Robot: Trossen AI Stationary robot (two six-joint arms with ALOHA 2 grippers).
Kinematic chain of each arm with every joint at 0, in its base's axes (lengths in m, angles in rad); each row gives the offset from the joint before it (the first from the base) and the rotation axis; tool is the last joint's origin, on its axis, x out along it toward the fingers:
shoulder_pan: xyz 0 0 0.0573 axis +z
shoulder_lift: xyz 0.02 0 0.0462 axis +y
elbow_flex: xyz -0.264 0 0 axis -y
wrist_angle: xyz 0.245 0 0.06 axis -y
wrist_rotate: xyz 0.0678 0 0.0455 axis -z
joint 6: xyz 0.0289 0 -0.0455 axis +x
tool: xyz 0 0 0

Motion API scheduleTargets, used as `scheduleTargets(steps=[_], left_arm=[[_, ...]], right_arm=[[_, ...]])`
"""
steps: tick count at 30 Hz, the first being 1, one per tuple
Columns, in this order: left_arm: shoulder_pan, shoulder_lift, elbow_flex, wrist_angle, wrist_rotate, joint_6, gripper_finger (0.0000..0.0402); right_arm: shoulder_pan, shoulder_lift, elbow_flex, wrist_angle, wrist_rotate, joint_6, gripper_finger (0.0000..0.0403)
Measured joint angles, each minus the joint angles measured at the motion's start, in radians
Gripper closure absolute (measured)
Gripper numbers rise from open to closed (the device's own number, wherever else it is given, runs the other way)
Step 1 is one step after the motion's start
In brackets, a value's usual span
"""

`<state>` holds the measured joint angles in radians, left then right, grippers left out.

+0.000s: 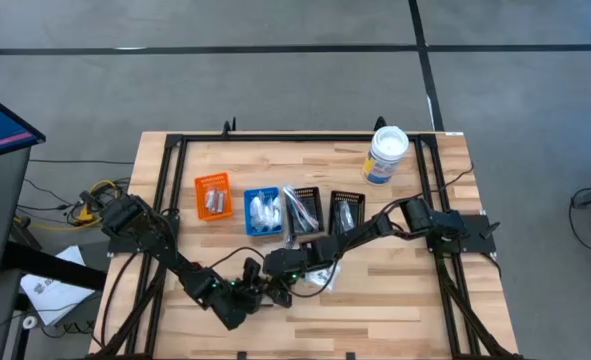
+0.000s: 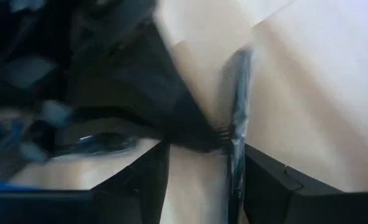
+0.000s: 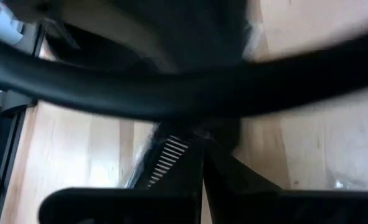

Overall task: Pick & Place Travel size toiletries
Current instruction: Put the black comb into the right black bin

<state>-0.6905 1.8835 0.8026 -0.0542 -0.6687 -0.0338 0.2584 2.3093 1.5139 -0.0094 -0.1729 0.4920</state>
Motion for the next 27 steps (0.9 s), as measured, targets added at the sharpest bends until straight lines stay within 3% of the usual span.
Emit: scheduleTargets(steps=[5, 10, 15, 22, 27], left_arm=[[-0.004, -0.046, -0.002, -0.071, -0.090, 0.058, 0.0255], [0.018, -0.087, -0.006, -0.124, -0.071, 0.025, 0.0301], [0.023, -0.097, -0.002, -0.159, 0.011, -0.023, 0.0377], [-0.013, -0.100, -0.002, -0.160, -0.007, -0.115, 0.0380], [-0.059, -0.202, -0.004, -0.160, 0.025, -0.269, 0.0398]], right_arm=[[0.000, 0.004, -0.002, 0.049, -0.005, 0.007, 0.0403], [0.004, 0.005, -0.002, 0.051, -0.023, 0.006, 0.0403], [0.003, 0.002, -0.002, 0.035, -0.033, 0.000, 0.0403], [0.003, 0.001, 0.001, 0.022, -0.022, -0.041, 0.0403], [0.003, -0.006, 0.002, 0.002, -0.031, -0.096, 0.0403]])
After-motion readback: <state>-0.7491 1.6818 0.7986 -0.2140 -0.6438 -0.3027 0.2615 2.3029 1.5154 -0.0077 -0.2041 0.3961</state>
